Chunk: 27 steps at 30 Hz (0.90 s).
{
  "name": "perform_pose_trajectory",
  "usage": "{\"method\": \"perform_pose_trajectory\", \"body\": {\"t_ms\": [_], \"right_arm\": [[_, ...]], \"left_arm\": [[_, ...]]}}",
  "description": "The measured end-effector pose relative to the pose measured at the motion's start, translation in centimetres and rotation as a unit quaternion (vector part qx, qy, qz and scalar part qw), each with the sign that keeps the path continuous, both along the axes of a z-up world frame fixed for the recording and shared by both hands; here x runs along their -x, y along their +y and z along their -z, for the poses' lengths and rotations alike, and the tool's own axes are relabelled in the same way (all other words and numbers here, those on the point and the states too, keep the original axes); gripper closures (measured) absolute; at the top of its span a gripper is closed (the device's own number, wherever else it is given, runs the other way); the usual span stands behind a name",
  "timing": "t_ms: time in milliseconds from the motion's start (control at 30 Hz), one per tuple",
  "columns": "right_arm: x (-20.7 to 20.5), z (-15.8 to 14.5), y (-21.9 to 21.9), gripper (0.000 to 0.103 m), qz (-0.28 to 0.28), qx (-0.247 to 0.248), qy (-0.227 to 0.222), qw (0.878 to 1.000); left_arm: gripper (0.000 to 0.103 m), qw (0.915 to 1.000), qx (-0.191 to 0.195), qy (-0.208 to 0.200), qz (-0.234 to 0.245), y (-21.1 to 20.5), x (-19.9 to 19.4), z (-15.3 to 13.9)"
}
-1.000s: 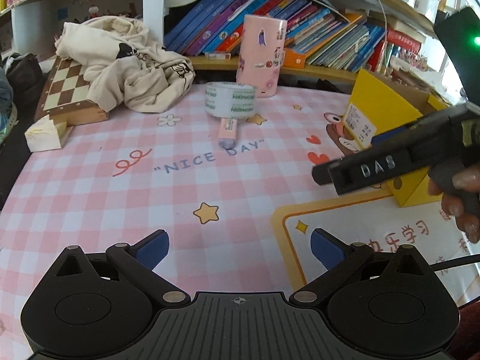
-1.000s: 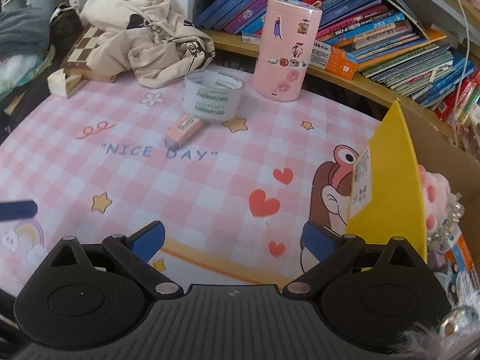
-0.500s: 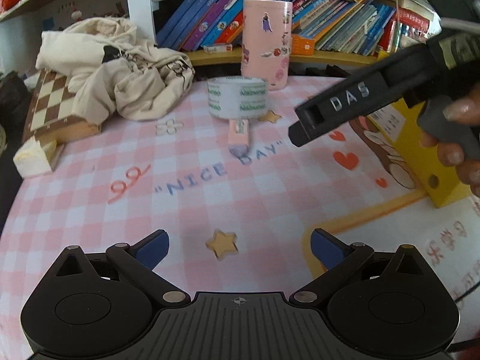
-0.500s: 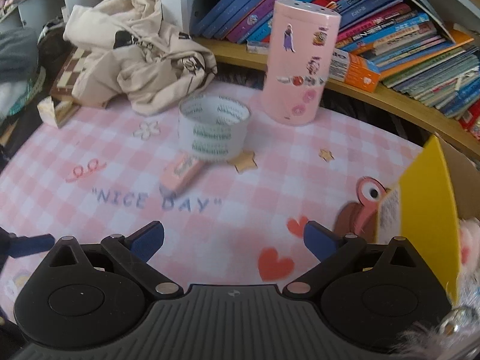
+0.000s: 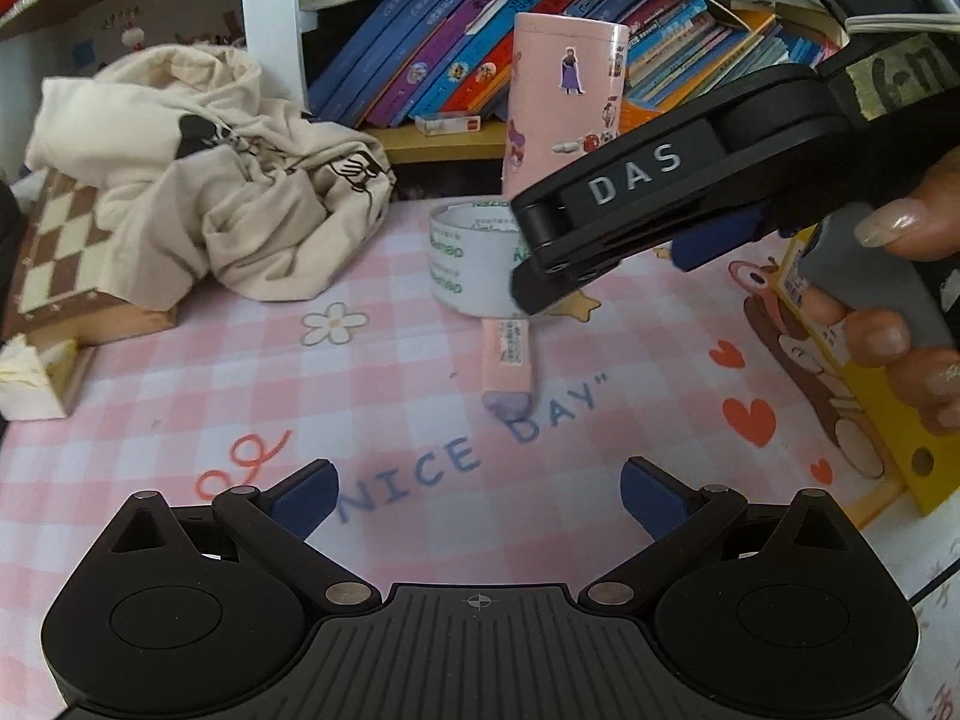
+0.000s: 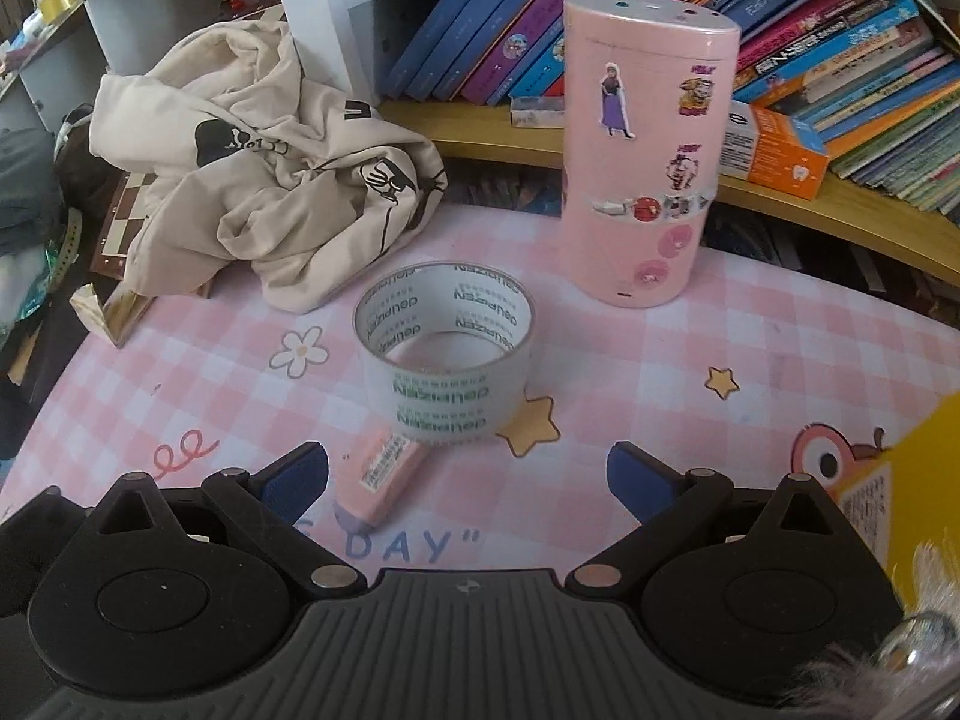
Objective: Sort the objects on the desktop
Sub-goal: 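Move the right tool to the clear tape roll while the left tool approaches the pink eraser, then grasp the clear tape roll with the right tool while the left tool grasps the pink eraser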
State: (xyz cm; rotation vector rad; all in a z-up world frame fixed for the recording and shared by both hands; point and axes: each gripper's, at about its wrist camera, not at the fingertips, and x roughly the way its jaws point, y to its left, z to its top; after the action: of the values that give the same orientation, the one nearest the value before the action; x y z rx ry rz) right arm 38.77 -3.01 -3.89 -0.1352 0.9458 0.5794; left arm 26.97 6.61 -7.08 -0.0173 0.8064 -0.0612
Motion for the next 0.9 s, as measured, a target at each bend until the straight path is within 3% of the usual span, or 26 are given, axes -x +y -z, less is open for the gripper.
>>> {"method": "perform_pose_trajectory", "body": {"t_ms": [233, 367, 433, 600, 767, 900], "right_arm": [[-1.5, 0.7, 1.2, 0.003, -0.003, -0.014, 0.009, 1.000], [-2.6, 1.0, 2.1, 0.003, -0.001, -0.019, 0.006, 1.000], [-3.3, 1.2, 2.4, 0.005, 0.005, -0.019, 0.008, 1.000], [-4.7, 1.6, 3.3, 0.006, 0.006, -0.022, 0.009, 1.000], [-5.1, 2.1, 4.1, 0.018, -0.004, -0.012, 0.008, 1.000], [-5.1, 2.2, 4.2, 0.021, -0.011, -0.004, 0.006, 1.000]], "left_arm": [[0.005, 1.0000, 0.004, -0.002, 0.003, -0.4, -2.2, 0.6], [0.014, 1.0000, 0.006, -0.002, 0.003, -0.5, -3.7, 0.9], [0.027, 1.0000, 0.007, 0.001, 0.004, -0.6, -4.4, 1.1], [0.048, 1.0000, 0.001, -0.003, 0.003, -0.7, -5.7, 1.2], [0.061, 0.9999, -0.008, -0.007, 0.006, -0.9, -6.6, 1.2], [0.072, 0.9998, -0.014, -0.010, 0.013, -1.1, -6.8, 1.2]]}}
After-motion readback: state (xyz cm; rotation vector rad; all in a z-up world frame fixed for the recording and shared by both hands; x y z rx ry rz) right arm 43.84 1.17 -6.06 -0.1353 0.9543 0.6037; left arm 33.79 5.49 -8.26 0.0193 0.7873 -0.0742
